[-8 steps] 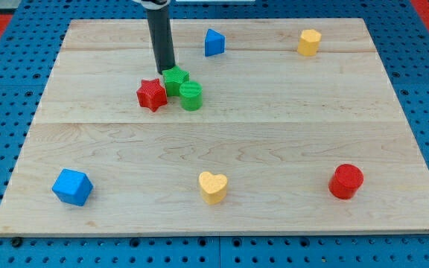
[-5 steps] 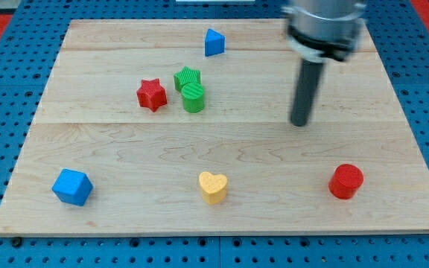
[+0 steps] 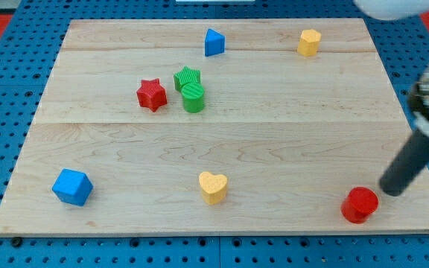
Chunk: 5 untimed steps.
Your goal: Place the red circle towards the bottom left of the green circle
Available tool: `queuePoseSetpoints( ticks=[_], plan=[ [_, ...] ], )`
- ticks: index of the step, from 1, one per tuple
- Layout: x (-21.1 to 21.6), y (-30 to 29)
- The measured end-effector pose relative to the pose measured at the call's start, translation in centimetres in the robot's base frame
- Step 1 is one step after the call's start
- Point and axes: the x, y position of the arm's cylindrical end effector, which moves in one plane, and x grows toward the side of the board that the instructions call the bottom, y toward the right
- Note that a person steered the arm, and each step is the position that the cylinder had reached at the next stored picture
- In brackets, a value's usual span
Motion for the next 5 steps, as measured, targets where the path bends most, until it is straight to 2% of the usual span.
queuePoseSetpoints(
  ticks=[1,2,3,4,5],
  plan=[
    [3.7,3.7],
    [5.4,0.9],
    [2.5,-5.7],
    [2.1,-8.8],
    [3.9,-7.8]
  ],
)
